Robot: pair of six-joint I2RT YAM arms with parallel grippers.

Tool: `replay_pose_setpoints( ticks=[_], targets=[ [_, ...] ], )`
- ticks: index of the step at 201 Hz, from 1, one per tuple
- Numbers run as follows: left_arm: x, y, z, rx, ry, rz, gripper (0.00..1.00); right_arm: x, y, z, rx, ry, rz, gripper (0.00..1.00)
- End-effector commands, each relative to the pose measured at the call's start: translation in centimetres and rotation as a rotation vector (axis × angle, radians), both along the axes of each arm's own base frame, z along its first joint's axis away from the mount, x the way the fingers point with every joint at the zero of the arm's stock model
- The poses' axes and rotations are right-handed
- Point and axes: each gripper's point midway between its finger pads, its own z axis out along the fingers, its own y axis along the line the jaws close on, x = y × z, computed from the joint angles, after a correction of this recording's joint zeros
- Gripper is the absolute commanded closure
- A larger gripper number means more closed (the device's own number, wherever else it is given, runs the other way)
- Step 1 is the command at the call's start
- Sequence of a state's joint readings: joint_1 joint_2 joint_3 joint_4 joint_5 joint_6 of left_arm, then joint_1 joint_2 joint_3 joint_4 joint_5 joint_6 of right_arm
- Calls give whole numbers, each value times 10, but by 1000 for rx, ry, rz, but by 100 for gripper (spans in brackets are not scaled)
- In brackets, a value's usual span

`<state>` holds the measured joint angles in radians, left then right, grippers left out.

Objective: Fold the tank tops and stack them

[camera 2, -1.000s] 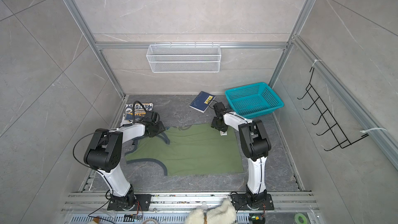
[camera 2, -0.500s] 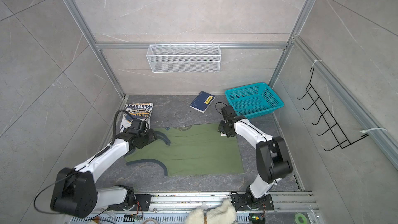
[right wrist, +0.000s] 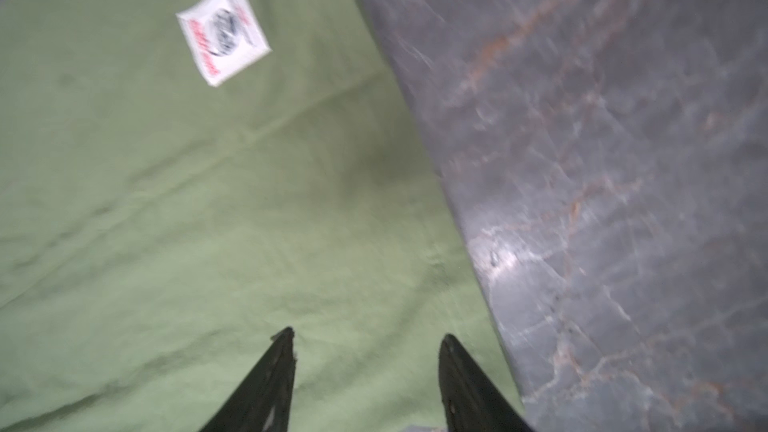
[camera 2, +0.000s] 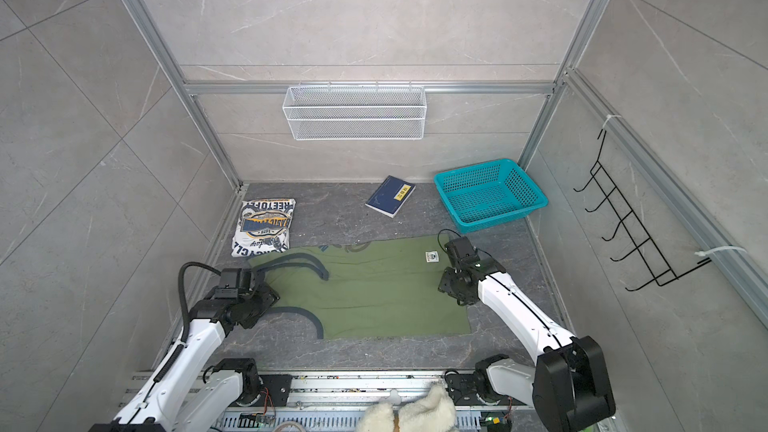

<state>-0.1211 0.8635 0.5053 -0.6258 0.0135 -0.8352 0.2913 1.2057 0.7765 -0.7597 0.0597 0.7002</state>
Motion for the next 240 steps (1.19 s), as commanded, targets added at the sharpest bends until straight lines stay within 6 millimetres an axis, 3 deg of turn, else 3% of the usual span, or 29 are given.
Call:
replay_pose_setpoints(
  ticks=[1, 17, 45, 67, 101, 132, 200, 240],
  targets=[
    [-12, -45, 8, -46, 30, -120, 32, -27, -13, -12, -7, 74, -100, 43],
    [-29, -71, 2, -52, 74, -203, 32, -40, -18, -16, -4, 79, -145, 43],
    [-54, -95, -10, -33, 132, -292, 33, -58, -28, -20, -22, 100, -202, 43],
    [-63, -115, -23, -63, 156, -328, 34, -69, -28, -30, -13, 129, -224, 43],
    [-66, -137, -39, -77, 173, -368, 40, -70, -22, -42, 24, 149, -231, 45],
    [-67, -143, -42, -66, 181, -383, 42, -80, -23, -52, 26, 184, -256, 46],
    [-77, -141, -49, -20, 234, -373, 44, -85, -25, -49, 24, 192, -287, 51],
    [-68, -149, -55, -6, 230, -377, 56, -78, -13, -59, 48, 229, -269, 54]
  ],
)
